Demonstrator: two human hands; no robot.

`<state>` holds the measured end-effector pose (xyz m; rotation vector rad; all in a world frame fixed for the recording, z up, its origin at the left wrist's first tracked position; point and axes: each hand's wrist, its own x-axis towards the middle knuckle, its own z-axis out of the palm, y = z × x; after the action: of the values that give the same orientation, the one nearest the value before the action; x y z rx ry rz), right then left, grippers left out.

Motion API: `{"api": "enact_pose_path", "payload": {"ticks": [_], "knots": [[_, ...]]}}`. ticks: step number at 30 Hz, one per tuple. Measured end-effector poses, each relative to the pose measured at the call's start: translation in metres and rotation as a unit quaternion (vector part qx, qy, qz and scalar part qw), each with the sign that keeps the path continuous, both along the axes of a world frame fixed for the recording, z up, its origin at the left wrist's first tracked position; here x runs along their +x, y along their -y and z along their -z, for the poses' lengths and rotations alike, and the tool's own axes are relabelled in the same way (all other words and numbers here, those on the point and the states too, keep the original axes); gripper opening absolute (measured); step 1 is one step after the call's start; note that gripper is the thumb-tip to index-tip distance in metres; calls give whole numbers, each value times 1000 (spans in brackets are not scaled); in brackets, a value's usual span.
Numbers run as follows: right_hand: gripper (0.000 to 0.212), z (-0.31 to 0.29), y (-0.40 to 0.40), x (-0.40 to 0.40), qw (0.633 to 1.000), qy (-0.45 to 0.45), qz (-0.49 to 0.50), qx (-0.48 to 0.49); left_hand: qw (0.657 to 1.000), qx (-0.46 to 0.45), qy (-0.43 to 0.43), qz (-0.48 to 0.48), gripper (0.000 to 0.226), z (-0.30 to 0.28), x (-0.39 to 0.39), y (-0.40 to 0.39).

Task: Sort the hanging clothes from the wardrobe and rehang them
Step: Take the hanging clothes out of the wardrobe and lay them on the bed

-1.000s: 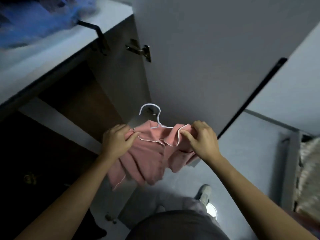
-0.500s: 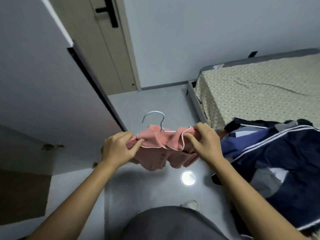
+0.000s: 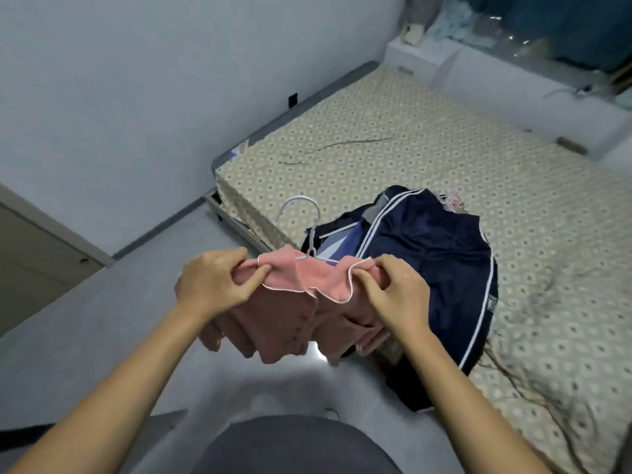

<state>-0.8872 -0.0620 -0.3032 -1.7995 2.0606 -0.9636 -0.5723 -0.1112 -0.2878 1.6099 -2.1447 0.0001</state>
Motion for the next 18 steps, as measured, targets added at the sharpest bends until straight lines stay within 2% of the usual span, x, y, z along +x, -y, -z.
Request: {"api": "enact_pose_path", "payload": {"ticks": [5,10,15,18], "knots": [[23,11,21,-72,990,17,136,15,990,24,-15,137,46,5,-93,102],[29,11,57,-139,969,-14,244,34,960,69,-17,271,45,21,-191,203],[40,3,101,-208,946,-29,321,38,929,89,-9,359,42,23,-285,282],[39,11,124,-252,936,-40,344,56,919,102,-4,381,40,30,-341,318]]}}
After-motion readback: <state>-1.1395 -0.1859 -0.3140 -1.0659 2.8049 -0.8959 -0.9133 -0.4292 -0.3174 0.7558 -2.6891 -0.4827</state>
